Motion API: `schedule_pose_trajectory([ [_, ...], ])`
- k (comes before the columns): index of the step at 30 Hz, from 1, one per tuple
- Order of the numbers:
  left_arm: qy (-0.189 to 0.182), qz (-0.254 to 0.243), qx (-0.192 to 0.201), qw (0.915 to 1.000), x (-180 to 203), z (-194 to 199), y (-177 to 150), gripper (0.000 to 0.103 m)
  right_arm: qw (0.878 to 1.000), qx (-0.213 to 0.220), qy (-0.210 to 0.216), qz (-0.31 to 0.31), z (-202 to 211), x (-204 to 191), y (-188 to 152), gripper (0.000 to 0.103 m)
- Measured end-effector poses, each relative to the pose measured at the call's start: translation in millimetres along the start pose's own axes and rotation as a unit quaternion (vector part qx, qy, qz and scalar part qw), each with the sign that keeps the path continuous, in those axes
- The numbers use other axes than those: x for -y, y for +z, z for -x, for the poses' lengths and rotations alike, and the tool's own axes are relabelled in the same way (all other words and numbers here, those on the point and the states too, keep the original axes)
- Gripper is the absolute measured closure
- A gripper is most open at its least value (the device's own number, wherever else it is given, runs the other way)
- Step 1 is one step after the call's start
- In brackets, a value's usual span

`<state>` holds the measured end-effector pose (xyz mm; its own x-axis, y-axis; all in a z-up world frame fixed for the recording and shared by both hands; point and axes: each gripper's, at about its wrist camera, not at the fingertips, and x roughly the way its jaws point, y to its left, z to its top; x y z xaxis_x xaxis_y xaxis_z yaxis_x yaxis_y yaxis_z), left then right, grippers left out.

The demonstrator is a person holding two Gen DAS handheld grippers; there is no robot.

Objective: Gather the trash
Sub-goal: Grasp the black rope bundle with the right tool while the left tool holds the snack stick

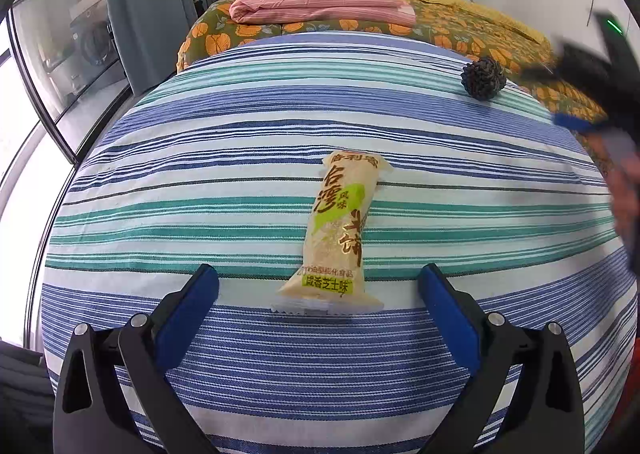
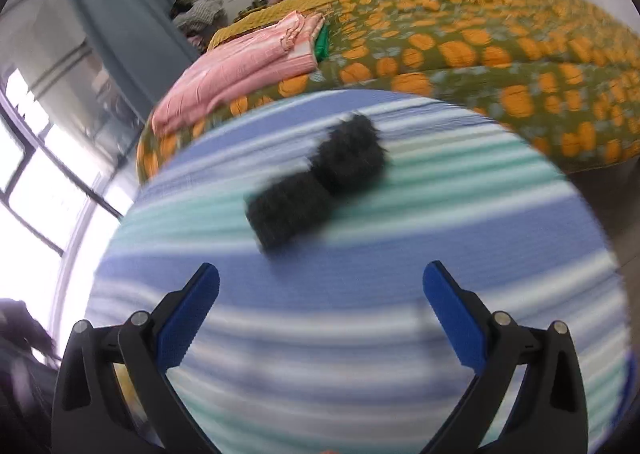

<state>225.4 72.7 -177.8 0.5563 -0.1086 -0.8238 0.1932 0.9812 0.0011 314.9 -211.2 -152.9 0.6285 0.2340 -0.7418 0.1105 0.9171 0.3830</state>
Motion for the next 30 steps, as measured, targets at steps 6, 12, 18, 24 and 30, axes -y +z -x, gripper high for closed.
schedule_pose_trajectory([
  [6, -0.001, 0.002, 0.000, 1.0000, -1, 0, 1, 0.005, 0.998, -0.014, -0.044, -0.043, -51, -11, 32, 0.005],
  [12, -0.001, 0.003, 0.000, 1.0000, 0, 0, 1, 0.005, 0.998, -0.011, -0.058, -0.005, -46, -7, 30, 0.056],
  [18, -0.001, 0.002, 0.000, 1.0000, 0, -1, 1, 0.005, 0.987, -0.053, 0.018, 0.148, 1, -29, -1, 0.058],
  [24, -0.001, 0.003, 0.000, 1.0000, 0, -1, 1, 0.005, 0.941, -0.150, 0.076, 0.293, 64, -45, -73, 0.058],
  [30, -0.001, 0.003, 0.000, 1.0000, 0, -1, 1, 0.005, 0.940, -0.140, 0.021, 0.311, 70, -24, -137, 0.043],
])
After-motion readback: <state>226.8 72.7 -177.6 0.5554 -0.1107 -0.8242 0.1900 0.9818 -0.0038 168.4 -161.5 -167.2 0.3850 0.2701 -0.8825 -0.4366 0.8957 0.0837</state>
